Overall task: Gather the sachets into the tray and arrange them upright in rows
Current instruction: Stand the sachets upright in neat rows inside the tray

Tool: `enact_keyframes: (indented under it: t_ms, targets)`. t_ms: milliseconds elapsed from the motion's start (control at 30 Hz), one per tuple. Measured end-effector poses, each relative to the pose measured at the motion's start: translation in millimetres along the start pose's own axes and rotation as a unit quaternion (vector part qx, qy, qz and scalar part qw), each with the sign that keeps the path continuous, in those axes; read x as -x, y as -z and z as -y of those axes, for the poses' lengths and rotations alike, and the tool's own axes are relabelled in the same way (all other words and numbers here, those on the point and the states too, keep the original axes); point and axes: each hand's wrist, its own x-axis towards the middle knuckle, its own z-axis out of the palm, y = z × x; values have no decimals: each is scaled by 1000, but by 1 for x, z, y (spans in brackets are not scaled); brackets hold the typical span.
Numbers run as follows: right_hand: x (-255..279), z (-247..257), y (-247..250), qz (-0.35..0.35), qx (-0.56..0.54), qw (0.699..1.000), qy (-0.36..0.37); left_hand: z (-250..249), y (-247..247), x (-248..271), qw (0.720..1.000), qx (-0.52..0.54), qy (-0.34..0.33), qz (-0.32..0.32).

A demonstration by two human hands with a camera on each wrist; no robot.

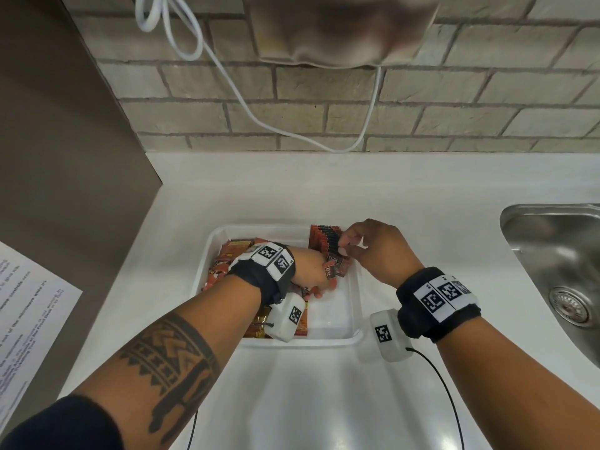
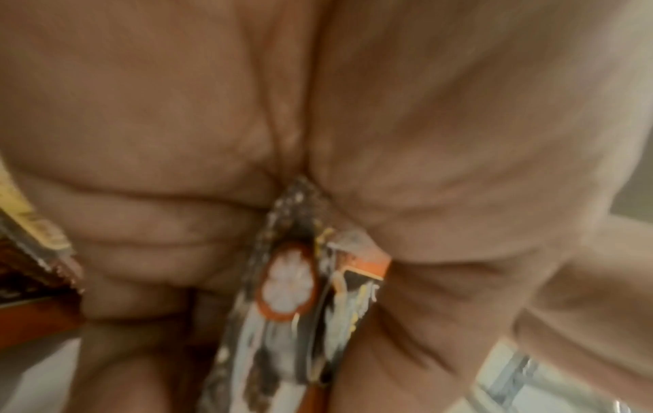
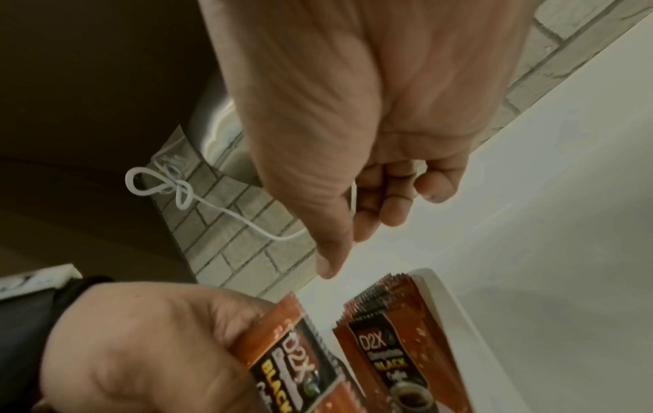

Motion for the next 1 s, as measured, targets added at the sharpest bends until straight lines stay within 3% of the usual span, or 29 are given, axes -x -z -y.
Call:
enact_keyframes:
  t_ms: [133,267,467,1000]
  targets:
    - [10,4,10,20,-76,997,3,12,9,14,984,142,-110,12]
    - [9,10,15,28,-162,986,-1,13,14,24,965,187,-182,-12]
    - [5,18,26,50,-174,983,-6,14,13,24,968,95,-174,-151]
    - [0,25,35,29,-149,988,-20,13,11,32,943,144,-194,-229]
